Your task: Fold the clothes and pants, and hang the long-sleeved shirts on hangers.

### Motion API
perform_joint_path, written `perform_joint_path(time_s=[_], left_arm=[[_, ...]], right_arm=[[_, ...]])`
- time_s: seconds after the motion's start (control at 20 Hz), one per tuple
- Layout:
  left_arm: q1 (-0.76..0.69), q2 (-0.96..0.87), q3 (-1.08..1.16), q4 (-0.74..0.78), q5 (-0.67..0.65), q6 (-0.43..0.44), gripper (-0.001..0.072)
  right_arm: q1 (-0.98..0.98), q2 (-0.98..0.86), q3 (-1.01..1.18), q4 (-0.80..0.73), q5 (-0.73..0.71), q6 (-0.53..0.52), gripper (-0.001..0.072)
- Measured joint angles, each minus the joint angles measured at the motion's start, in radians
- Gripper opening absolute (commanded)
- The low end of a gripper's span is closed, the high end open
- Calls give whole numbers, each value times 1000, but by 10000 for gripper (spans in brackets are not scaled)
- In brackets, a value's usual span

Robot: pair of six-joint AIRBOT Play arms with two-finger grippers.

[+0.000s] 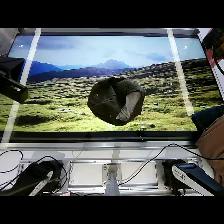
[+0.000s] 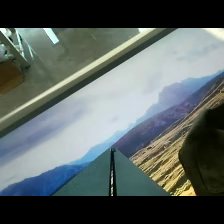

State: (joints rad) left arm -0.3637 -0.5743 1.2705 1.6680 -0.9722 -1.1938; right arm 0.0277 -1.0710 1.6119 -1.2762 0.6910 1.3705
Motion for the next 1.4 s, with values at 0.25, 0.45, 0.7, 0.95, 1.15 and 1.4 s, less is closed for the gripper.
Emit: perform_joint_path(time_s=[0.25,0.45,0.7,0.95,1.15,1.4], left_arm=[[0,0,0,0,0,0,25],[0,0,0,0,0,0,25],[0,-2,0,-8,4,0,26],[0,-45,-43,-80,-18,-122,107],[0,-142,-159,-150,-53,-196,646],[-23,-358,-250,-288,-45,-212,645]], right_arm=[[0,0,0,0,0,0,37],[0,0,0,0,0,0,37],[0,0,0,0,0,0,37],[0,0,0,0,0,0,37],[0,0,0,0,-1,0,37],[0,0,0,0,-1,0,38]])
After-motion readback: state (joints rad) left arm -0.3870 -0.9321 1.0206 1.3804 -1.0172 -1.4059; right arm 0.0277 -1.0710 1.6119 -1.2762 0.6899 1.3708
